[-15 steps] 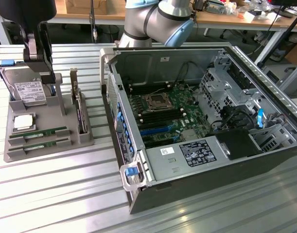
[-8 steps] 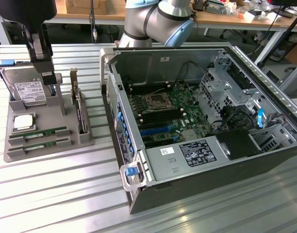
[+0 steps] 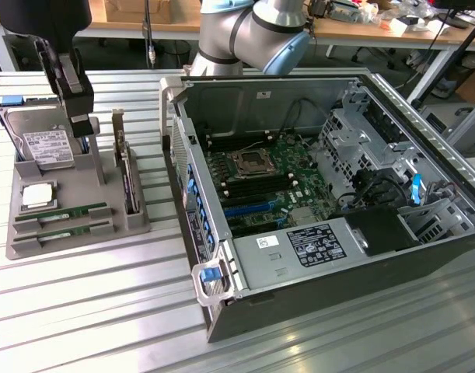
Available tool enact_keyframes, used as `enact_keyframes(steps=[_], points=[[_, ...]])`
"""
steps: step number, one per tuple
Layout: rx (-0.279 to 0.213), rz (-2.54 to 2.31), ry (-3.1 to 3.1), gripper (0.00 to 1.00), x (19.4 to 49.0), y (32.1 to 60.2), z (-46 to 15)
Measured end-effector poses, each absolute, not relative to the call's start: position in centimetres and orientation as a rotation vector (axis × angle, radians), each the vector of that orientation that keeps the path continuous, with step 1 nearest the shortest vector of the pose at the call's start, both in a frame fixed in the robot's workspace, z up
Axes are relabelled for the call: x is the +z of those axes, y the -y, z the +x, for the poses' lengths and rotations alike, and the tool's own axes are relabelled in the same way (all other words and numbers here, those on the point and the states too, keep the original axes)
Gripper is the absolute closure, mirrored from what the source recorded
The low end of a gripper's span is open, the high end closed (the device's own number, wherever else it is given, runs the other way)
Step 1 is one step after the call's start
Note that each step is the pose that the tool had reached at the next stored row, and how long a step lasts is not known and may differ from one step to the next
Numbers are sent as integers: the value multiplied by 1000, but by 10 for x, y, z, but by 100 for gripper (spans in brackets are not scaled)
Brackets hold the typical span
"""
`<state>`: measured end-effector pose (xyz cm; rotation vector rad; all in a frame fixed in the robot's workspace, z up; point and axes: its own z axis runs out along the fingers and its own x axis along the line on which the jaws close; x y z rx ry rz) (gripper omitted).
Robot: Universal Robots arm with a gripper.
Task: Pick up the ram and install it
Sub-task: 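Pick up the ram and move it above insertion slot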
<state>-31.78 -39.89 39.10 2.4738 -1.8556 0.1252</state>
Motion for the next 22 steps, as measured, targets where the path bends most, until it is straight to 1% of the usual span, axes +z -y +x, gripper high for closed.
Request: enact_keyframes(steps=[22], points=[[166, 2767, 1355, 89, 390, 399, -318]])
